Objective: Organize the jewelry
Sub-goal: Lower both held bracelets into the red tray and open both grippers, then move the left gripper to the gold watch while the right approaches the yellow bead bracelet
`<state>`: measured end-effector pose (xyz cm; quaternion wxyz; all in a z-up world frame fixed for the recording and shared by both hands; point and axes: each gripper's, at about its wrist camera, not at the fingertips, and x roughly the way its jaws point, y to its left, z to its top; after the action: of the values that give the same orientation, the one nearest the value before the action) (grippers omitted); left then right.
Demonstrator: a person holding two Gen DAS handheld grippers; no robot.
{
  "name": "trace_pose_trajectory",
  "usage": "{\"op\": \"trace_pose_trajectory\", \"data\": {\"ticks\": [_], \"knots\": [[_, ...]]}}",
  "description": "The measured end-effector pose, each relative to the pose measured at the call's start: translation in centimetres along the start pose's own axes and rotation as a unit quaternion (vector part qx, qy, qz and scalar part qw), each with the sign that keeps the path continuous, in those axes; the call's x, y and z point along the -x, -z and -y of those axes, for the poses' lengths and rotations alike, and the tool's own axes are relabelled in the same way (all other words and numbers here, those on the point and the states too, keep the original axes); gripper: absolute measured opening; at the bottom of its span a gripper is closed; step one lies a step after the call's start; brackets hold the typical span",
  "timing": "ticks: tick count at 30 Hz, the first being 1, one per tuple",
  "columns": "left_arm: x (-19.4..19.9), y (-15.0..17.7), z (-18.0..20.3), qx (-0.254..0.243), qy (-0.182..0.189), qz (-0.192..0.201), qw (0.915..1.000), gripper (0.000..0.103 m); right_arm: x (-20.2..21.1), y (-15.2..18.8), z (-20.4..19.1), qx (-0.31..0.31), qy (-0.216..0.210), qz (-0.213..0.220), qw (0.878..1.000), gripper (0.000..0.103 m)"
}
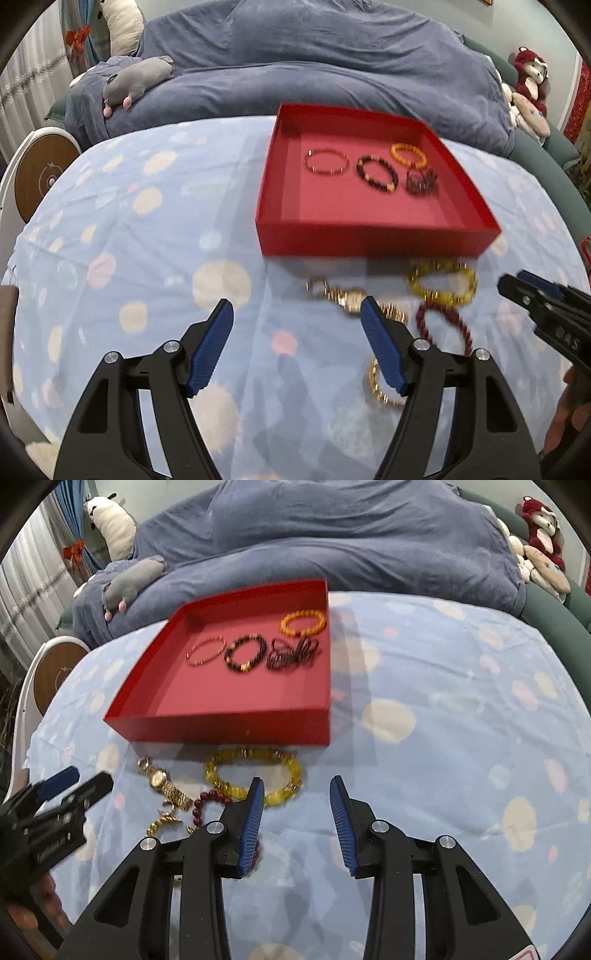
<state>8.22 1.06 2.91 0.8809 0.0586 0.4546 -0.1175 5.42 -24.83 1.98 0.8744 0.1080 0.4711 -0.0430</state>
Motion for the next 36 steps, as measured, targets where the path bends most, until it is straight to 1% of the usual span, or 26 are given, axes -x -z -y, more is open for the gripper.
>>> {"op": "trace_pose_trajectory", "data": {"ticks": [5,10,16,18,19,21,23,27,32,36], "knots": [[-0.3,1.3,0.1,0.013,0.003,-0.012,0.9998,0.068,-2.1,0.0,-0.7,-0.002,0.001,-0.01,1.0,0.036],[-0.7,1.4,-0.2,0.027,0.003,-0.018,0.9995,0.068,-4.1,-0.3,-1.0,-0.002,0.006,-0.018,1.0,0.036],[-1.0,0.9,-0.1,0.033,0.004,-0.018,0.9993,0.068,-5.1,-1.0,-1.4,0.002,0.009,-0.017,1.0,0.036],[-1.1,0.7,0.0,0.035,0.006,-0.019,0.9992,0.068,-5.2,-1.0,-1.4,0.003,0.011,-0.013,1.0,0.033],[-1.2,0.6,0.1,0.038,0.006,-0.019,0.9991,0.068,-5.2,-1.0,-1.3,0.003,0.013,-0.012,1.0,0.03],[-1.3,0.4,0.2,0.042,0.011,-0.02,0.9989,0.068,-5.1,-0.9,-1.1,0.004,0.019,-0.009,1.0,0.022],[-1.4,0.3,0.4,0.046,0.014,-0.022,0.9986,0.068,-4.9,-0.6,-0.8,0.003,0.025,-0.008,1.0,0.011],[-1.8,0.2,1.0,0.05,0.016,-0.025,0.9983,0.068,-4.3,0.1,0.2,-0.007,0.027,-0.009,1.0,0.01],[-2.9,0.0,1.6,0.065,0.013,-0.032,0.9973,0.068,-3.0,1.7,1.2,-0.035,0.02,-0.014,0.999,0.01],[-4.2,-0.5,2.3,0.069,0.002,-0.037,0.997,0.068,-2.3,2.7,1.5,-0.048,0.014,-0.018,0.999,0.01]]}}
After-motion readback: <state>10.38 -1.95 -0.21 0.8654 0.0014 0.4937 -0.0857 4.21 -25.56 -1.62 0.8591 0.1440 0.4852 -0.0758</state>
